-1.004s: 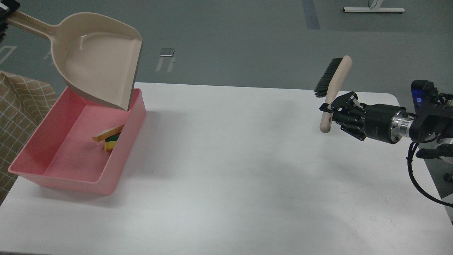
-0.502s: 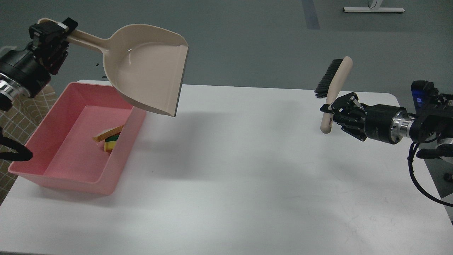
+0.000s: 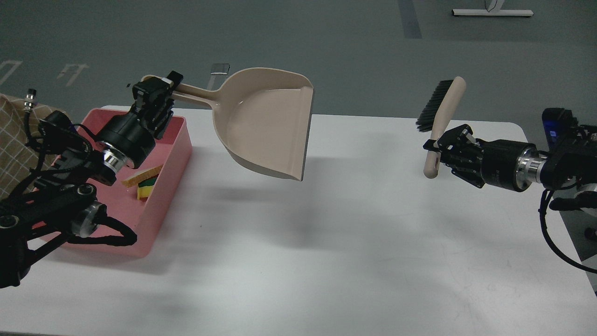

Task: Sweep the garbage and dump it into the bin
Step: 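Bring the dustpan back and lower it onto the table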

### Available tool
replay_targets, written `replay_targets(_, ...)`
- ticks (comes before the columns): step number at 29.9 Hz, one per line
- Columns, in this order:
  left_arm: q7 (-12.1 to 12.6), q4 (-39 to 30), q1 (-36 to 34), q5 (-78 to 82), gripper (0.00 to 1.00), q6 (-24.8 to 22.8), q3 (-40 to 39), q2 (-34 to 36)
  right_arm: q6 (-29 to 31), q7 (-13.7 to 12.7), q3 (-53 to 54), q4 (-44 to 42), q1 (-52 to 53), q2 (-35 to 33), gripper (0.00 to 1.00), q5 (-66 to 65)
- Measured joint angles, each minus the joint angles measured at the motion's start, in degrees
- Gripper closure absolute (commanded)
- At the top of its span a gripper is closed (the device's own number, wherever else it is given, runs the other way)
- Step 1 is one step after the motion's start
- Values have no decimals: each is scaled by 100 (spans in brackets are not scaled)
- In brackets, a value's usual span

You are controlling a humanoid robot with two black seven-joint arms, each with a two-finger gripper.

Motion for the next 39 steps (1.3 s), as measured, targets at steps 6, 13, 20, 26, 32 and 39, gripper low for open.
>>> replay_targets(6, 0, 54, -34, 54, 100, 278, 334, -424, 0, 0, -35, -7, 5, -6, 100, -8)
replay_targets(13, 0, 260, -84, 154, 100, 407, 650, -704, 0, -3, -234, -14, 55, -36, 100, -26)
replay_targets(20, 0, 648, -93, 314, 100, 573, 736, -1052, 0, -3, -583, -17, 108, -45, 100, -222)
replay_targets(26, 0, 869, -40, 367, 100, 666, 766, -1174, 0, -2, -1019, -17, 254, -87, 100, -273)
replay_targets(32, 0, 901, -24, 443, 100, 881, 905, -1290, 0, 1, -1499, -17, 479, -283, 100, -367)
replay_targets(39, 0, 903, 5, 445, 100, 945, 945, -1477, 0, 0, -1863, 10, 556, -375, 100, -545)
